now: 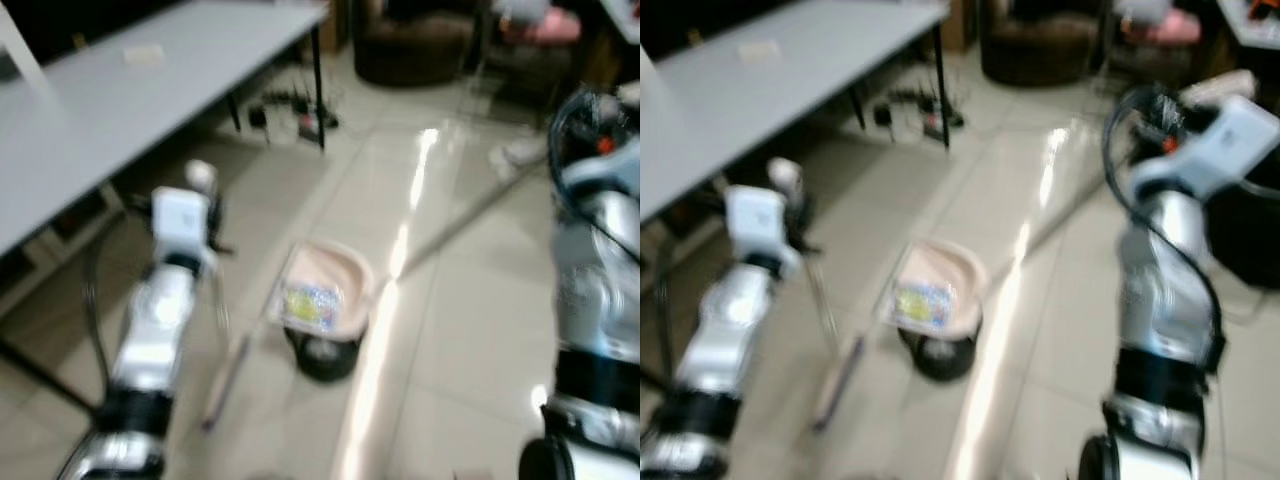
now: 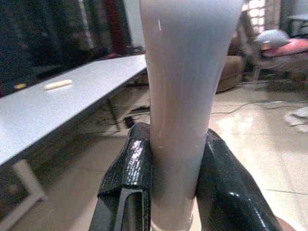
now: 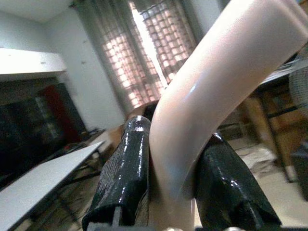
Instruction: Sweep floor
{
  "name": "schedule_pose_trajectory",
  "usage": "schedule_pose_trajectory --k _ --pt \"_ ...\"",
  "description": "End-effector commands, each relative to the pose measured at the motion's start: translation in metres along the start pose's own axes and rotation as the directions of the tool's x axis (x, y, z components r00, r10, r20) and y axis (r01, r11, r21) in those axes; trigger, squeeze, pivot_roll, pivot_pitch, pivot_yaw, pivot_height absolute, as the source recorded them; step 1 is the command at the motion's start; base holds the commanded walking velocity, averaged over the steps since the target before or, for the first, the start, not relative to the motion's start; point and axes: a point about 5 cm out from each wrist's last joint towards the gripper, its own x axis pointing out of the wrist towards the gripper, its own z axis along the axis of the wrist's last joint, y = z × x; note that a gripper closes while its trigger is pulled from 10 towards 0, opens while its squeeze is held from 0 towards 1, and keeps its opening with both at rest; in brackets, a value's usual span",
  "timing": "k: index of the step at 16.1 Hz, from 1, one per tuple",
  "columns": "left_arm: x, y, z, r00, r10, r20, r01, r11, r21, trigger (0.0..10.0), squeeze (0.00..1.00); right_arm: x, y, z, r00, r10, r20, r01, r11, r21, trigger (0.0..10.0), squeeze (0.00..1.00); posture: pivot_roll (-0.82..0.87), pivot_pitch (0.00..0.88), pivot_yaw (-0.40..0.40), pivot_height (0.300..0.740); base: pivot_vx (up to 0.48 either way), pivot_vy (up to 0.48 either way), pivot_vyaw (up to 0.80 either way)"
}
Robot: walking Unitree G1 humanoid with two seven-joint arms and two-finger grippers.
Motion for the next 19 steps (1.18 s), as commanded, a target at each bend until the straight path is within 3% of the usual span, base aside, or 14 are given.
schedule_pose_trajectory --k 1,8,10,14,16,18,19 --pt "0.002 0.007 0.01 0.999 0.013 0.033 -0.013 1.0 0.012 10.0 0.0 0.002 0.011 0.012 0.997 0.039 0.064 -0.039 0.999 0.011 10.0 0.0 -0.02 0.031 0.043 0.74 0.0 0.0 0.0" --pt "-0.007 0.014 -0.001 0.999 0.013 -0.031 -0.012 0.999 0.051 10.0 0.0 0.002 0.016 0.013 0.989 0.109 0.1 -0.106 0.994 -0.037 10.0 0.0 -0.01 0.054 0.051 0.74 0.0 0.0 0.0" --pt "-0.009 0.015 -0.003 0.999 0.011 -0.043 -0.009 0.998 0.056 10.0 0.0 0.005 0.024 0.014 0.975 0.175 0.135 -0.166 0.983 -0.081 10.0 0.0 0.0 0.06 0.049 0.74 0.0 0.0 0.0" --pt "-0.009 0.018 -0.003 0.999 0.016 -0.05 -0.013 0.998 0.067 10.0 0.0 0.012 0.05 0.005 0.925 0.352 0.146 -0.321 0.926 -0.199 10.0 0.0 0.0 0.054 0.049 0.74 0.0 0.0 0.0" --pt "-0.008 0.018 -0.002 0.999 0.019 -0.048 -0.016 0.998 0.068 10.0 0.0 0.011 0.066 -0.004 0.883 0.454 0.118 -0.413 0.872 -0.264 10.0 0.0 0.0 0.052 0.052 0.74 0.0 0.0 0.0" --pt "-0.007 0.017 -0.001 0.999 0.013 -0.046 -0.009 0.997 0.078 10.0 0.0 0.0 0.098 -0.011 0.762 0.641 0.097 -0.557 0.724 -0.407 10.0 0.0 0.0 0.052 0.056 0.74 0.0 0.0 0.0" --pt "-0.007 0.017 -0.001 0.999 0.011 -0.045 -0.008 0.997 0.081 10.0 0.0 -0.002 0.103 -0.012 0.742 0.664 0.097 -0.573 0.702 -0.424 10.0 0.0 0.0 0.052 0.056 0.74 0.0 0.0 0.0"
